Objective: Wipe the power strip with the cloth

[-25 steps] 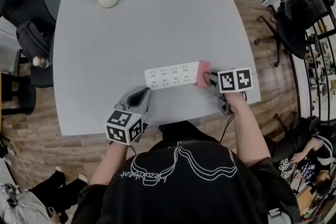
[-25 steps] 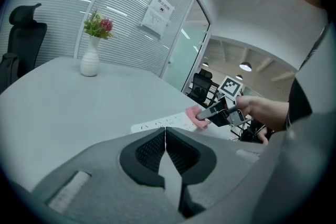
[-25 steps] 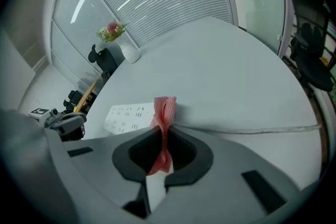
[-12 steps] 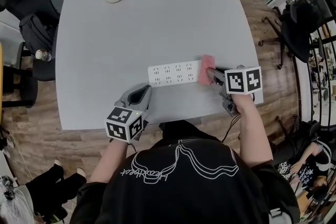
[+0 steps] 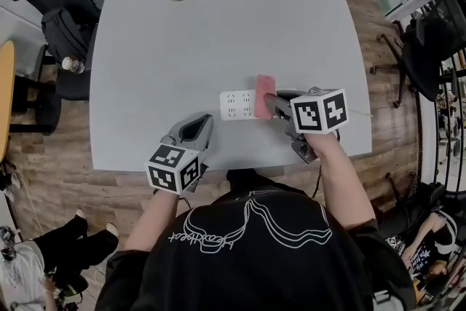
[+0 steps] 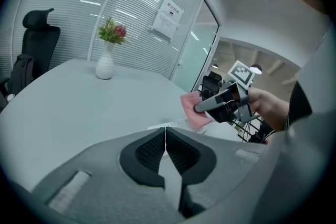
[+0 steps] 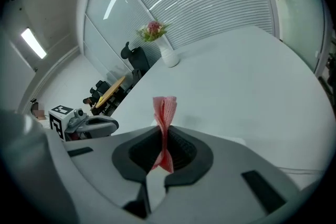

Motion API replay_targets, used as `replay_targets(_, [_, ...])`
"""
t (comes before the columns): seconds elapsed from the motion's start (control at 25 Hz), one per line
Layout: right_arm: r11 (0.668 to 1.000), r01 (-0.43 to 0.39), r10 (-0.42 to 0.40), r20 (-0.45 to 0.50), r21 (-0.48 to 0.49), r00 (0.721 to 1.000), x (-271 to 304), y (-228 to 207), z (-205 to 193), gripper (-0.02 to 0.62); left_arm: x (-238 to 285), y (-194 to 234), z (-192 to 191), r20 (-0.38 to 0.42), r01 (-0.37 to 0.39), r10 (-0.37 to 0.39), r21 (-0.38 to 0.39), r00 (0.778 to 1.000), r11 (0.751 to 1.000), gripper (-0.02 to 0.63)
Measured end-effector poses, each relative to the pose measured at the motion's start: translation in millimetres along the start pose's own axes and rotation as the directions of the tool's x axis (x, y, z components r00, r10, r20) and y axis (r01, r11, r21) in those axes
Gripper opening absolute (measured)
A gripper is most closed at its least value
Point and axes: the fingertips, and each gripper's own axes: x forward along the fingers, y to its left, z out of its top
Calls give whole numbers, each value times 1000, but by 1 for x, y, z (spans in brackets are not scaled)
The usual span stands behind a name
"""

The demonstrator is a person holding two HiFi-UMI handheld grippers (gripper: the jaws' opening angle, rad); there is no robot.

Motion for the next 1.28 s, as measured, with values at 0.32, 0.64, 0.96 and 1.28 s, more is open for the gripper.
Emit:
replay_targets(0.32, [996,-89,86,-87,-30,993,54,43,-10,34,-7,6,-11,-5,-23,22,-45,1000,999,14])
replay_targets(0.64, [995,-97,94,-143,-16,985,89,53,-21,34,-15,14,-17,-5,-39,39,-58,999,998,14])
replay_targets(0.96, [997,-48,37,-176,-61,984,102,45,-26,34,-16,18,-23,-9,-40,40,-70,999,997,14])
replay_targets(1.28, [996,-31,16,-185,-79,983,104,44,-26,34,-16,20,-24,-13,-43,42,-77,999,996,14])
